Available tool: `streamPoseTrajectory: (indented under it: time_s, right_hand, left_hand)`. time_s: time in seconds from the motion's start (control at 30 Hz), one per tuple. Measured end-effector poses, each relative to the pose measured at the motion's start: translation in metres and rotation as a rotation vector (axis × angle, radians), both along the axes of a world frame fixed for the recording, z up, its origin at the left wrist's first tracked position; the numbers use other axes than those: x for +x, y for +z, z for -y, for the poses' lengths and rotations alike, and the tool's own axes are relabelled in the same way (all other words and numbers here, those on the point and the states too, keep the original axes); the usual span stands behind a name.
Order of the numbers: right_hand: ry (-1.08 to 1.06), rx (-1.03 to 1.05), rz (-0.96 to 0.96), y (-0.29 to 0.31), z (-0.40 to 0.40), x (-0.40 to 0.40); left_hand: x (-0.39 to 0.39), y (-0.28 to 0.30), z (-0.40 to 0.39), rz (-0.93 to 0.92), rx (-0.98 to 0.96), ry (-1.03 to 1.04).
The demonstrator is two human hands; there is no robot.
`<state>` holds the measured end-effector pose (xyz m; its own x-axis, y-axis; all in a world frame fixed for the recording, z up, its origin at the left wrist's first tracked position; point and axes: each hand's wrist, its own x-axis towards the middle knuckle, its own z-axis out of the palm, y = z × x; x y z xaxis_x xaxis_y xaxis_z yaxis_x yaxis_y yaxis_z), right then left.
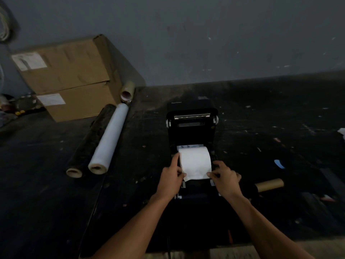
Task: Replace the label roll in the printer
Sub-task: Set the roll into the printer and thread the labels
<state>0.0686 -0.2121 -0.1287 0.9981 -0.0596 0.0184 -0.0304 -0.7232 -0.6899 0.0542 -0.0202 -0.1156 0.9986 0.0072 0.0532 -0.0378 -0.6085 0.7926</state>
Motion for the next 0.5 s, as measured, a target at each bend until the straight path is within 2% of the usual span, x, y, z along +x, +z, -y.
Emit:
streamPoseTrajectory:
  time_s: [0.2,0.33,0.5]
  right_hand:
    - [0.039,-0.062,0.001,-0.004,0.001,0.003]
    - [0.090,-0.118,-0.031,-0.005,0.004,0.008]
    - [0.136,-0.150,-0.054,-0.005,0.010,0.013]
  left_hand:
    - [0.002,-0.001,-0.004,-0.002,0.095,-0.085]
    - [0.003,-0.003,-0.008,-0.027,0.038,-0.074]
    - [0.002,-0.007,-0.008,-0.050,0.088,-0.104]
